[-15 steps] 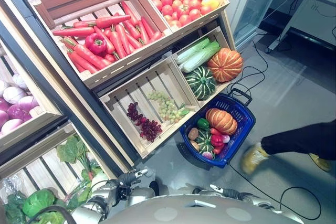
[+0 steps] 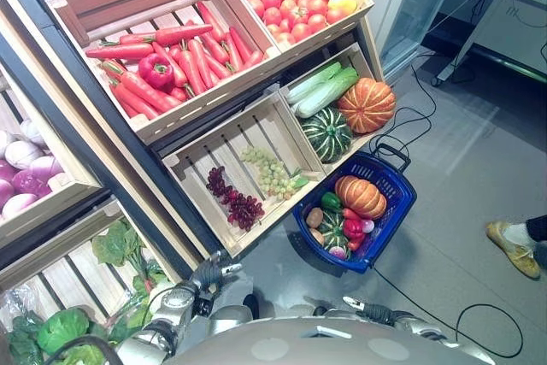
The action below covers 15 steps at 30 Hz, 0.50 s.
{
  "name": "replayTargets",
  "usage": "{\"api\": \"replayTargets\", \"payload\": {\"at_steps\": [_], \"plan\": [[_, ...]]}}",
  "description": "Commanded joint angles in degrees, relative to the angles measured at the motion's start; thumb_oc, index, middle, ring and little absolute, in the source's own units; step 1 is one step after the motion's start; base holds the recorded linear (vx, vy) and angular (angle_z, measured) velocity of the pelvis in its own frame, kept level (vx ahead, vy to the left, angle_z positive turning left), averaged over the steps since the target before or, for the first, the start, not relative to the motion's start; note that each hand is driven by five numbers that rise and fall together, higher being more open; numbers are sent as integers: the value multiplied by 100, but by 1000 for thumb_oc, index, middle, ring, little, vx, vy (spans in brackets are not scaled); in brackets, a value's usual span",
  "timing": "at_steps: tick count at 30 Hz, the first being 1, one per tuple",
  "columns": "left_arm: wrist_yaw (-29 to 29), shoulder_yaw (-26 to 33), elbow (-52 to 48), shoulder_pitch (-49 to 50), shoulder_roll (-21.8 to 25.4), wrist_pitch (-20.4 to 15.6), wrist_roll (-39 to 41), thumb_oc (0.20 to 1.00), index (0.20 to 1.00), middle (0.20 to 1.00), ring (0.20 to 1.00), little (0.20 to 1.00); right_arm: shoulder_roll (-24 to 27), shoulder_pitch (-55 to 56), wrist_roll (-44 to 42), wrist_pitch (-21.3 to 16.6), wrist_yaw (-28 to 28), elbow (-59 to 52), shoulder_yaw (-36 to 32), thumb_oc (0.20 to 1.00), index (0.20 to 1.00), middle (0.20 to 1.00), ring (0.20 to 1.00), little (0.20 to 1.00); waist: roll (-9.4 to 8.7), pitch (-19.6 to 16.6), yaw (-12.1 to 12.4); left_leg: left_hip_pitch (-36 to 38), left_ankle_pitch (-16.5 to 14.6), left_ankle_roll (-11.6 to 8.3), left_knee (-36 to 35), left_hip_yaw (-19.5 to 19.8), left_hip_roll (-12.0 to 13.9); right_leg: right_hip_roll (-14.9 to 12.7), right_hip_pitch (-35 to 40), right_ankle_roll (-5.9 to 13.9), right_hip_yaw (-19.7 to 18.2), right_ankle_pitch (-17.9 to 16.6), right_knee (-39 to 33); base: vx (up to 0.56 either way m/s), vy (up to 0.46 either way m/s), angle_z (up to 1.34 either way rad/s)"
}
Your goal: Pick up fruits and vegetables into the basket
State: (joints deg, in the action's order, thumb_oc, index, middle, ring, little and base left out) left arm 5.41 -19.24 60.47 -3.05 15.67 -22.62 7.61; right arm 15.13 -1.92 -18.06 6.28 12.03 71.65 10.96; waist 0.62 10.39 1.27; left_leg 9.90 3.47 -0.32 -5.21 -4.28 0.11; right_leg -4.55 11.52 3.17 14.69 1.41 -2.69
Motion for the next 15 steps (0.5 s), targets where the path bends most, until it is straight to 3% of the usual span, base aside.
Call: {"api": "replayTargets", "payload": {"at_steps": [1, 3, 7, 11, 15], "plan": [[-609, -203, -370, -488, 141, -961, -685, 1000, 1000, 1000, 1000, 1000, 148, -471, -152, -469, -68, 48, -17, 1000, 1000, 1000, 1000, 1000, 44, 220, 0, 115, -822, 147, 319, -201, -268, 66, -258, 99, -193, 194, 399, -7, 20, 5], [-894, -204, -893, -474, 405, -1362, -1109, 1000, 1000, 1000, 1000, 1000, 220, -487, -311, -717, -34, -73, -79, 1000, 1000, 1000, 1000, 1000, 77, 259, 15, 124, -819, 150, 311, -177, -270, 61, -250, 89, -176, 199, 400, 46, 15, 5], [-1419, -87, -1663, -331, 778, -1688, -1758, 1000, 1000, 1000, 1000, 1000, 279, -370, -473, -1093, 73, -368, -191, 1000, 1000, 1000, 1000, 1000, 107, 249, 0, 167, -815, 141, 283, -193, -254, 45, -220, 93, -158, 209, 407, 94, -2, 2], [-2188, 163, -2349, -163, 1127, -1756, -2507, 1000, 1000, 1000, 1000, 1000, 314, -177, -562, -1412, 116, -839, -220, 1000, 1000, 1000, 1000, 1000, 125, 242, -41, 150, -814, 125, 278, -226, -245, 6, -260, 95, -134, 235, 445, 93, -8, 3], [-3028, 412, -3169, -49, 1522, -1442, -3652, 1000, 1000, 1000, 1000, 1000, 398, 38, -659, -1398, 31, -1677, -148, 1000, 1000, 1000, 1000, 1000, 176, 325, -92, 19, -835, 122, 409, -241, -247, -57, -410, 70, -122, 292, 605, 61, -5, -1]]}}
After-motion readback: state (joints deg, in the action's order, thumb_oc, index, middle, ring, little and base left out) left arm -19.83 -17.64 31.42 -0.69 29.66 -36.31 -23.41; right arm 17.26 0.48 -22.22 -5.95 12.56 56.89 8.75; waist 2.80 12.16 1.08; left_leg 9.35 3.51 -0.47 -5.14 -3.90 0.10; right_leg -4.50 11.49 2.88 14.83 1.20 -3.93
